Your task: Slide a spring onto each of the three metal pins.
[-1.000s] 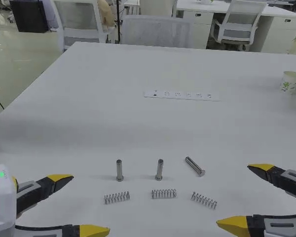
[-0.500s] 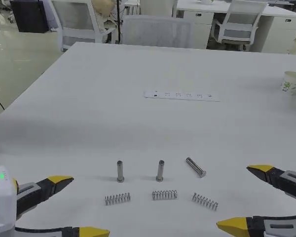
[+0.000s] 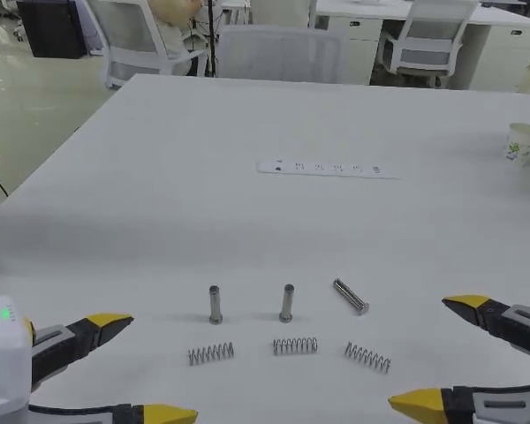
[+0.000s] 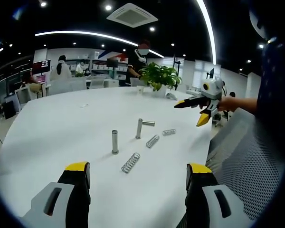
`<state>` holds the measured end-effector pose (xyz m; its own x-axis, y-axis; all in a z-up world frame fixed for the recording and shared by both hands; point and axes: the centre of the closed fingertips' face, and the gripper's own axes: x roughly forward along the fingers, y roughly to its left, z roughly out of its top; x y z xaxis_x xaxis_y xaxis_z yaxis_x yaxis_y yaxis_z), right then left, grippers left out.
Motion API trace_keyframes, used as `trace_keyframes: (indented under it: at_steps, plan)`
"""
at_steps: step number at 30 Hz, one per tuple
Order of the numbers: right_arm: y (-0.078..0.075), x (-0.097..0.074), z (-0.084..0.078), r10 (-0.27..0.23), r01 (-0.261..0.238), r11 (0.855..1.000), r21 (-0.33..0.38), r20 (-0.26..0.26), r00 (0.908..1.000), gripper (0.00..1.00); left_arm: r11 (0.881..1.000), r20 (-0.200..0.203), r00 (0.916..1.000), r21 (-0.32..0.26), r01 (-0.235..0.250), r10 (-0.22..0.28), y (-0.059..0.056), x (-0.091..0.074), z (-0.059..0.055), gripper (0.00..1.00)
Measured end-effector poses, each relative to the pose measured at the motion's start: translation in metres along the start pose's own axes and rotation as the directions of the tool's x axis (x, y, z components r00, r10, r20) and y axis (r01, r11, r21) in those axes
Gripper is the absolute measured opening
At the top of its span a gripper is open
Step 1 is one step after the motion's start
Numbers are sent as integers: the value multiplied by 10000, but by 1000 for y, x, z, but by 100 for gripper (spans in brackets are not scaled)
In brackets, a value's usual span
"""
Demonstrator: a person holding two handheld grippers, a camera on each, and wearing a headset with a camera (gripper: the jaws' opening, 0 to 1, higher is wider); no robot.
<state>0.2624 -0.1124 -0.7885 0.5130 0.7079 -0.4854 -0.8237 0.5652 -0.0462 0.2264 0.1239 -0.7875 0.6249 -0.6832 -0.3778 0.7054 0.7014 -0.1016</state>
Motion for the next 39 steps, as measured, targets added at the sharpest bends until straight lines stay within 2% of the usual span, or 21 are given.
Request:
trace_keyframes:
  at_steps: [39]
  plan:
    - [-4,4,-1,65,-65,9999,79,56,10000,86,9997,-46,9997,-7,-227,227,-1,-2,1,79]
